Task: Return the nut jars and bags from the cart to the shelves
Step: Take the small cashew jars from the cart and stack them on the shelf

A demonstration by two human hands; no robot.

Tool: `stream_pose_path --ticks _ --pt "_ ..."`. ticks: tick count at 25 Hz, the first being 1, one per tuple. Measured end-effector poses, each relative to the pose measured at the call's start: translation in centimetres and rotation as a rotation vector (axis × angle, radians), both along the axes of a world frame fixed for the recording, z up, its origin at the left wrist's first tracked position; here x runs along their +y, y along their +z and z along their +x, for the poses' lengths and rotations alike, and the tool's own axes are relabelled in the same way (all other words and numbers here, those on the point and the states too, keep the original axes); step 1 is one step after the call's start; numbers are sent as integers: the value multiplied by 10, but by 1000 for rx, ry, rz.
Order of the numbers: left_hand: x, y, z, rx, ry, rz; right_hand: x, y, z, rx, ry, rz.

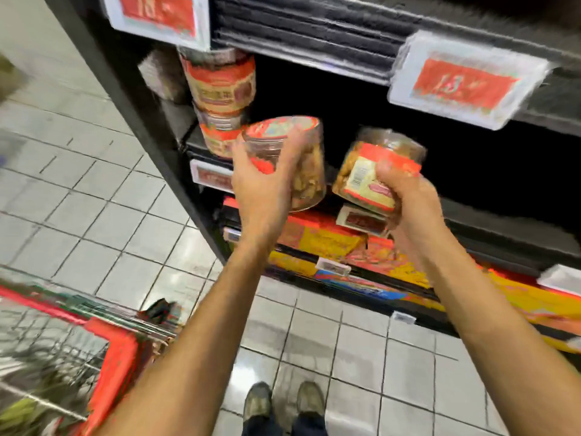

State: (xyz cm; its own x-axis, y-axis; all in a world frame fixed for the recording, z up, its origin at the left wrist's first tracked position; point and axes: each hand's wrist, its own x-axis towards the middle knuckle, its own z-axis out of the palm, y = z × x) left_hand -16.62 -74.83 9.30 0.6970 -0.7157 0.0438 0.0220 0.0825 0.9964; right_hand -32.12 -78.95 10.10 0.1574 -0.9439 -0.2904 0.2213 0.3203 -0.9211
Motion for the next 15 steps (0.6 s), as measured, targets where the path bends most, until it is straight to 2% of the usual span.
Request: stream_pose_path --ticks 3,5,9,12,15 --pt "-36 -25 -4 -280 117 -22 -21 -8 0 46 -64 -124" --pt "-55 -43 -3 -384 138 16 -26 -10 -1 16 -58 -167" --pt "-77 -67 -2 -412 75 33 -26 -21 0 -33 -23 -237" --pt "-59 -68 -2 -443 -18 8 -22 -33 2 -6 -14 -240" --pt "-12 -63 1 -398 71 -117 -9 -36 5 50 -1 -234"
